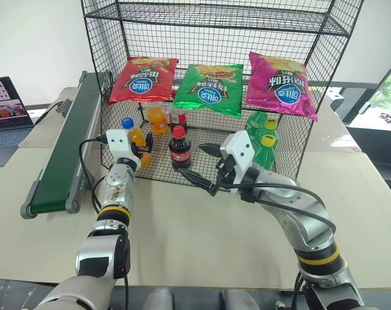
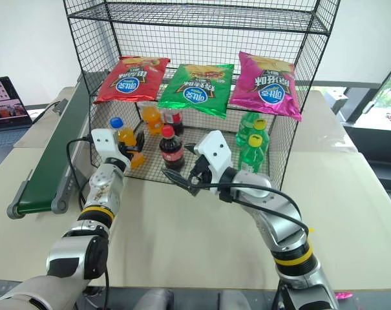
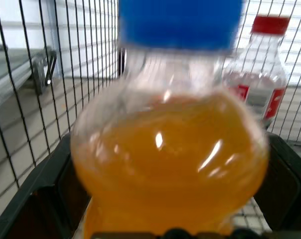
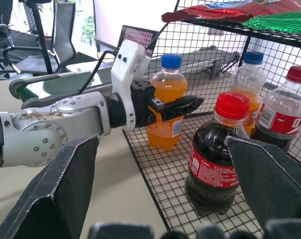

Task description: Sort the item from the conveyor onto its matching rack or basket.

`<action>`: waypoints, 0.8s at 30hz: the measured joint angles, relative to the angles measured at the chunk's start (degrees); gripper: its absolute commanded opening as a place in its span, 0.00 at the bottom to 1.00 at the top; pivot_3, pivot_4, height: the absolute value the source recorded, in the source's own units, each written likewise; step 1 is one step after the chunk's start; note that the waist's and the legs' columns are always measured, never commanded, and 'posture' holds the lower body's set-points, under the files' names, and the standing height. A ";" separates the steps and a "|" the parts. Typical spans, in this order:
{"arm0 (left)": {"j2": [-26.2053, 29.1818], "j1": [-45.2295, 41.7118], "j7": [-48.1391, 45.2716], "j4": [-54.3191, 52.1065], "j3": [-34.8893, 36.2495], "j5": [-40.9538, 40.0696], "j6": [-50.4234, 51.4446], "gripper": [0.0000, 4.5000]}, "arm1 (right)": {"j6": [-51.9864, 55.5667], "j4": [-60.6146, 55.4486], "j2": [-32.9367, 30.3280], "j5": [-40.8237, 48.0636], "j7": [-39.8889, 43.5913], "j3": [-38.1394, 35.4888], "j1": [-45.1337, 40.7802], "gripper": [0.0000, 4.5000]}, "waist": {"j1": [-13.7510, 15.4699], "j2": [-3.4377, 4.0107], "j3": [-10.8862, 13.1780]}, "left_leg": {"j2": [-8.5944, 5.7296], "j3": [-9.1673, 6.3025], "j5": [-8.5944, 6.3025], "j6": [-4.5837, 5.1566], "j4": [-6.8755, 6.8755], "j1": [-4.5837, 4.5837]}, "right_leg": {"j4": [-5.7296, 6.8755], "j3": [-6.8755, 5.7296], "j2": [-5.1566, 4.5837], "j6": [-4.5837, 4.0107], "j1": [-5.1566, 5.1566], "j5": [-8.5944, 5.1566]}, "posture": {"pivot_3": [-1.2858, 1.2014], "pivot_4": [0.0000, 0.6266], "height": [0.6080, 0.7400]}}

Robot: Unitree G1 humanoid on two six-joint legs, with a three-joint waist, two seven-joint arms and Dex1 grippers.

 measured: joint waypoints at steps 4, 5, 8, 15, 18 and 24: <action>-0.84 5.78 0.64 -7.52 -0.22 -0.13 2.24 1.00 | -0.02 0.67 0.26 0.08 0.17 -0.08 -0.19 1.00 | -0.03 0.01 0.00 | 0.01 0.00 0.00 0.00 -0.01 0.02 | 0.04 0.00 0.00 -0.01 0.00 0.00 | 0.52 0.24 0.98; -1.14 7.15 0.97 -9.30 -0.30 -0.11 2.93 1.00 | -0.03 0.96 0.31 0.11 0.21 -0.12 -0.22 1.00 | -0.03 0.01 0.00 | 0.01 -0.01 0.00 0.00 -0.01 0.02 | 0.04 0.00 0.00 -0.01 0.00 0.00 | 0.52 0.24 0.98; -1.74 11.54 2.15 -15.96 -1.06 -0.04 5.72 1.00 | -0.11 1.95 0.85 0.21 0.48 -0.15 -0.38 1.00 | 0.07 0.01 0.00 | 0.01 -0.01 0.00 0.00 0.02 0.02 | 0.06 0.00 0.00 -0.01 0.00 0.00 | 0.52 0.24 0.98; -1.93 18.35 3.57 -30.38 -1.73 -0.16 13.10 1.00 | -0.69 2.37 1.50 0.27 1.45 -0.11 -0.21 1.00 | 0.09 0.02 -0.01 | 0.01 -0.03 0.00 0.00 0.03 0.02 | 0.05 0.00 0.00 -0.01 0.01 0.00 | 0.52 0.24 0.98; -1.70 25.57 3.36 -41.53 -2.64 -0.62 18.84 1.00 | -1.70 2.33 0.64 0.09 2.18 -0.15 1.37 1.00 | -0.14 0.10 -0.06 | 0.02 -0.02 -0.01 0.00 0.00 0.05 | 0.03 0.02 -0.02 -0.01 0.04 0.00 | 0.52 0.24 0.98; 3.57 43.50 -1.10 -65.20 -5.73 -3.62 35.67 1.00 | -4.36 1.47 -3.23 -3.81 -0.19 -2.63 11.88 1.00 | 0.07 0.18 -0.06 | 0.04 -0.01 -0.01 -0.01 -0.04 0.04 | -0.04 0.02 -0.01 -0.01 0.04 -0.01 | 0.52 0.24 0.98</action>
